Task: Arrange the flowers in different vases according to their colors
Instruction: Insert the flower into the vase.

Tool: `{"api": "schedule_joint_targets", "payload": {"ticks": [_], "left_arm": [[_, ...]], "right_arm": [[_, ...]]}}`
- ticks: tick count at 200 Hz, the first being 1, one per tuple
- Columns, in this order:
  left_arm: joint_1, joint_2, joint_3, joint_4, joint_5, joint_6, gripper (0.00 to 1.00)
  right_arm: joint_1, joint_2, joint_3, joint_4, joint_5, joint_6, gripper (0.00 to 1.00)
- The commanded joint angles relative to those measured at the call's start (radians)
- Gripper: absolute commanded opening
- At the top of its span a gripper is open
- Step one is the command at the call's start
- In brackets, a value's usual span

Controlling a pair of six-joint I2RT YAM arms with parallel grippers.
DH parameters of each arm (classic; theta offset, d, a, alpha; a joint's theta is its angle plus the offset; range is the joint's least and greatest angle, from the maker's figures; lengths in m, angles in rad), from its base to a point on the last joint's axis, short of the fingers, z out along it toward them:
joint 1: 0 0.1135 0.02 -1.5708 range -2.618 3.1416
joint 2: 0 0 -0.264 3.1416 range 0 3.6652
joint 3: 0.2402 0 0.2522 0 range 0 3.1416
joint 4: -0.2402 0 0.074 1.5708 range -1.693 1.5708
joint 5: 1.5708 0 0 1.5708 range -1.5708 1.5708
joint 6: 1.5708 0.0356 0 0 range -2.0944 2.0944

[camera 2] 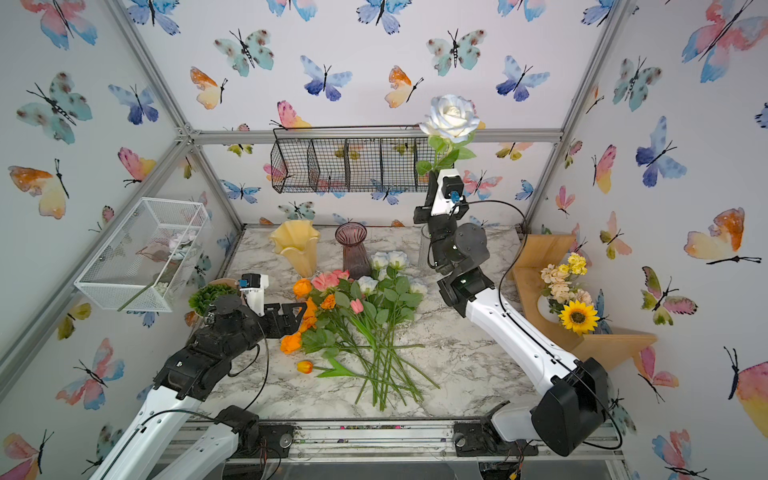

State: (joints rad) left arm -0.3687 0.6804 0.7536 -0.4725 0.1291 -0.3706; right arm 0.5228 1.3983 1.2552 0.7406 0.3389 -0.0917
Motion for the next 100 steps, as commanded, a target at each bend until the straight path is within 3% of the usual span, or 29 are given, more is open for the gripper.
{"api": "schedule_joint_targets", "payload": {"ticks": [1, 58, 100], "left_arm": [[-0.004, -0.006, -0.003, 0.014, 0.025, 0.024, 0.93], [-0.003, 0.013, -0.001, 0.015, 0.028, 0.028, 0.93], [-0.002, 0.021, -0.003, 0.017, 0.024, 0.027, 0.93]], "right_arm": [[-0.061, 0.041, 0.033, 0.043, 0.017, 0.085, 0.02], [-0.169, 0.136, 0.037, 0.032, -0.030, 0.247, 0.02], [-0.176, 0.188, 0.038, 0.043, -0.064, 0.288, 0.02]]}}
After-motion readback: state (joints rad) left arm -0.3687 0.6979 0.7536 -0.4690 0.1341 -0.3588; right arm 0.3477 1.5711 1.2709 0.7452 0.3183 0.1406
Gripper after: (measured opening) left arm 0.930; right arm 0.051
